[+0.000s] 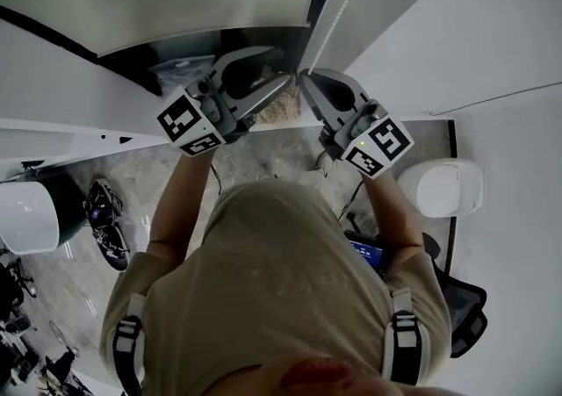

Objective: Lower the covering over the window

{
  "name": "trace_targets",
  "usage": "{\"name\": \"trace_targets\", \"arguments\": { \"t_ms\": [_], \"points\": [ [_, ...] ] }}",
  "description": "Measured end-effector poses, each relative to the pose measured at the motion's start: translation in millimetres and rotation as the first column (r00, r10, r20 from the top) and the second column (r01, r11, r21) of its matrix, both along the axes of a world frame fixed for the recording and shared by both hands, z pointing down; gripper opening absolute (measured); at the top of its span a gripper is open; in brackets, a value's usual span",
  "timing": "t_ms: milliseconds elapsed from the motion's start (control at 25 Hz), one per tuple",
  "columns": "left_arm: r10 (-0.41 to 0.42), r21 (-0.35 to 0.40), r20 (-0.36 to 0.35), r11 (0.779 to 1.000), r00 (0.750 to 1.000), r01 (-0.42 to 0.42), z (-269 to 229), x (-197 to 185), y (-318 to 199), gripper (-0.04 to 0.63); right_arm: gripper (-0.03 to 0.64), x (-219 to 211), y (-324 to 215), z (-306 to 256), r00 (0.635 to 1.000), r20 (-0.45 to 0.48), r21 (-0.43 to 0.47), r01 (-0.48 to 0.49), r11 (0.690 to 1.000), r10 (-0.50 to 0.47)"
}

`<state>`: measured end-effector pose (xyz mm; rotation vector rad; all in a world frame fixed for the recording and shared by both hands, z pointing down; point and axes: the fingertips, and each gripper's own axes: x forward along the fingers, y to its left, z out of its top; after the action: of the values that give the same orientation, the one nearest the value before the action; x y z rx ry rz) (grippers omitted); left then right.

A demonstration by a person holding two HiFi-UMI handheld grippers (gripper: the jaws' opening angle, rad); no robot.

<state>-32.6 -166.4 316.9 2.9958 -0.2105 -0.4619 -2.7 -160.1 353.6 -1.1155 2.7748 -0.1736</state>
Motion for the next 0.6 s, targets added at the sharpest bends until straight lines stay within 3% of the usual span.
{"name": "trace_targets", "arguments": {
  "t_ms": [160,200,240,400,520,600],
  "points": [
    [0.067,0.051,0.046,0.996,0.997,-0.069,-21.2,23.3,10.0,0.14,0.011,-24.7,6.9,30.1,0.998,-0.035,-0.061,0.047,0.997,-0.05],
    [0.062,0.065,0.058,0.996,0.996,-0.066,-21.9,27.1,13.0,0.053,0.011,-24.1,8.1,30.2,0.998,-0.039,-0.061,0.047,0.997,-0.05],
    [0.053,0.075,0.064,0.996,0.997,-0.058,-21.4,28.5,14.4,0.026,0.011,-23.0,9.0,29.6,0.998,-0.05,-0.055,0.044,0.998,-0.046],
    [0.03,0.073,0.045,0.997,0.999,-0.033,-17.4,20.3,9.9,0.025,0.011,-24.0,10.1,30.5,0.997,-0.066,-0.046,0.032,0.998,-0.035],
    [0.013,0.103,0.051,0.994,0.999,-0.019,-17.9,18.2,13.5,0.023,0.012,-26.5,16.8,25.3,0.994,-0.098,0.036,0.055,0.998,-0.052],
    [-0.007,0.118,0.052,0.993,0.999,0.001,-19.8,14.8,16.6,0.023,0.17,-15.4,21.0,5.5,0.997,-0.027,0.088,0.08,0.993,-0.078]
  ]
}}
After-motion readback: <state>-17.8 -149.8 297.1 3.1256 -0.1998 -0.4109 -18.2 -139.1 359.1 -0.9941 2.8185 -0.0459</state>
